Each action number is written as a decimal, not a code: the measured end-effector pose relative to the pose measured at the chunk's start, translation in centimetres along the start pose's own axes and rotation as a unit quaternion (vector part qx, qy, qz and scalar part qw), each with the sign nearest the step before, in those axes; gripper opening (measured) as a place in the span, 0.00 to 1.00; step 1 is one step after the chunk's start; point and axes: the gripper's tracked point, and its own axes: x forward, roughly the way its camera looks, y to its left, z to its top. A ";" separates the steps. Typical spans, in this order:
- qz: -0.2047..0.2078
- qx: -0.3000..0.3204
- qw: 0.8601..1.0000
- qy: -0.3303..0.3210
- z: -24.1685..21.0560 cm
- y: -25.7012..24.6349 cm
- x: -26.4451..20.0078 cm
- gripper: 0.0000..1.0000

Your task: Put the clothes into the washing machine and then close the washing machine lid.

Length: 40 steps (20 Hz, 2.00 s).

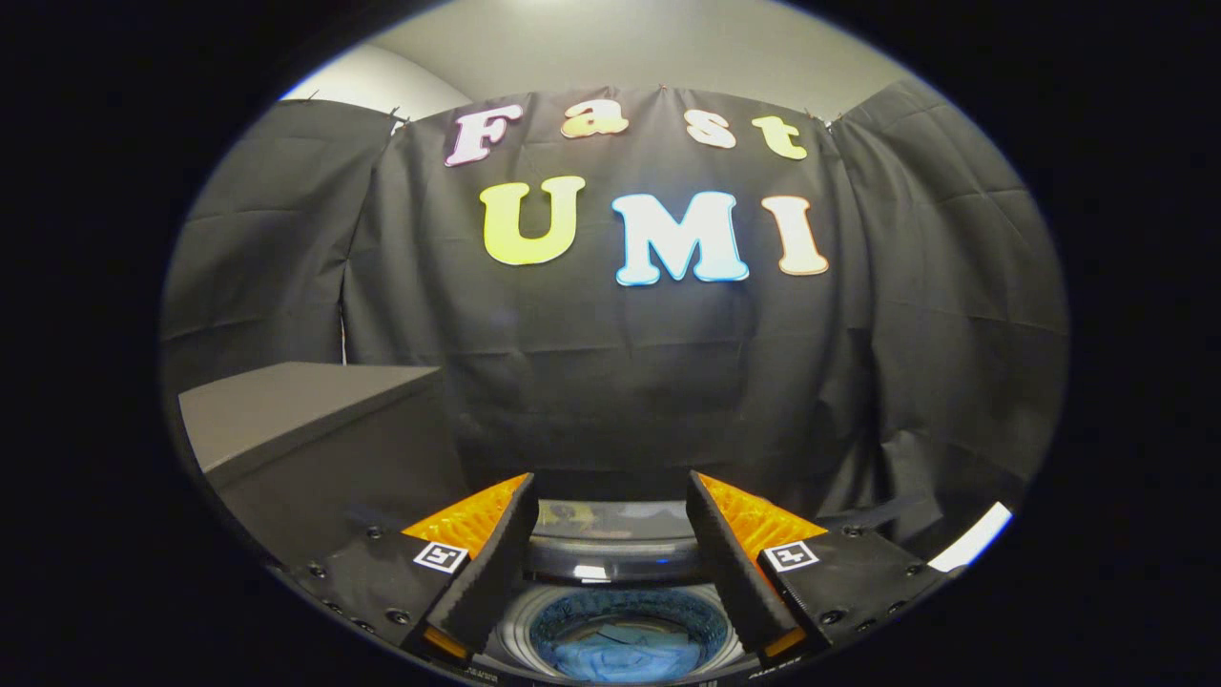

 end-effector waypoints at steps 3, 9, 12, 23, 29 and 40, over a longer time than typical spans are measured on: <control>0.007 0.006 1.000 0.008 -2.8 0.5 -2.1 0.97; -0.013 0.015 1.000 0.021 -4.8 0.3 -5.0 0.97; -0.016 0.006 1.000 0.001 -2.2 0.7 -7.3 0.97; -0.008 -0.011 0.996 -0.086 8.2 3.2 -19.0 0.97; -0.020 0.005 0.995 -0.098 8.5 4.0 -24.9 0.97; -0.043 -0.027 0.993 -0.109 8.3 3.0 -28.2 0.97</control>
